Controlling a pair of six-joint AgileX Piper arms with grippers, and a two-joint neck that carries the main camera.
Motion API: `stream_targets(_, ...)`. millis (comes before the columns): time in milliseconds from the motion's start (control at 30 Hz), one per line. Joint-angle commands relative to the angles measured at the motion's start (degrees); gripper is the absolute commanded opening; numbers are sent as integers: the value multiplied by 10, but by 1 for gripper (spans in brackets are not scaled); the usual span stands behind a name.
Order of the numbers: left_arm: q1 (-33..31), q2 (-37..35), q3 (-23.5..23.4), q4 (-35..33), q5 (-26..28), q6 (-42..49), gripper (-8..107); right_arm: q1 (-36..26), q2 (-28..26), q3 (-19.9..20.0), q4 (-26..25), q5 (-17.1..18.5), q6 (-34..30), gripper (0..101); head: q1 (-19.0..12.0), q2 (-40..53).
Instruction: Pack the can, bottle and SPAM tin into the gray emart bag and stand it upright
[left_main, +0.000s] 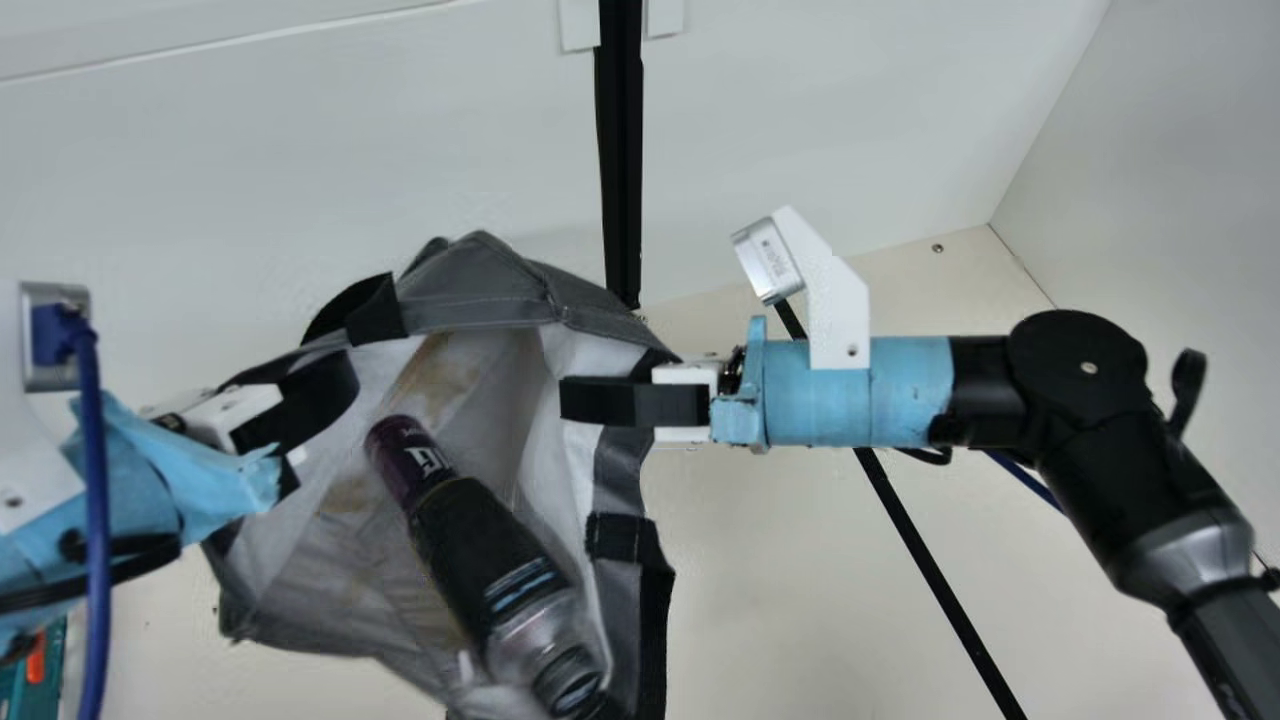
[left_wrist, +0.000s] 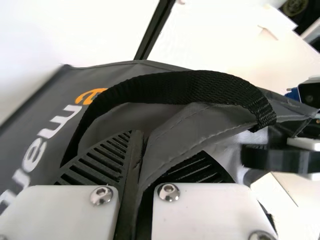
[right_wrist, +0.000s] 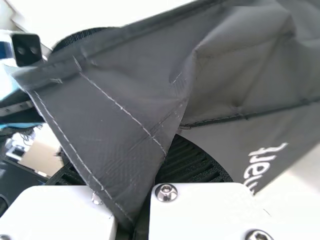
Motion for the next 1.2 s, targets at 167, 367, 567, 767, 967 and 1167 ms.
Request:
stream_targets(167, 19, -16, -35, -6, 61, 11, -8, -13, -48, -7, -1, -3, 56, 0, -13, -1)
stream_targets(367, 34, -33, -66, -5, 119, 6, -8, -17, -91, -9, -9, -10, 99, 0, -13, -1)
stream_targets(567, 52, -49, -104, -6, 184, -5, -8, -8, -132, -14, -20, -28, 147, 0, -13, -1)
stream_targets(767, 71, -58, -144, -16, 249, -11, -8, -1, -170, -25, -38, -43, 196, 0, -13, -1)
stream_targets(967, 40, -69, -140, -4, 261, -22, -8, 2, -203, -35, -86, -51, 260, 0, -13, -1)
stream_targets(1167, -9, -80, -125, 19, 261, -35, -8, 7, -237, -43, -150, -51, 323, 0, -13, -1)
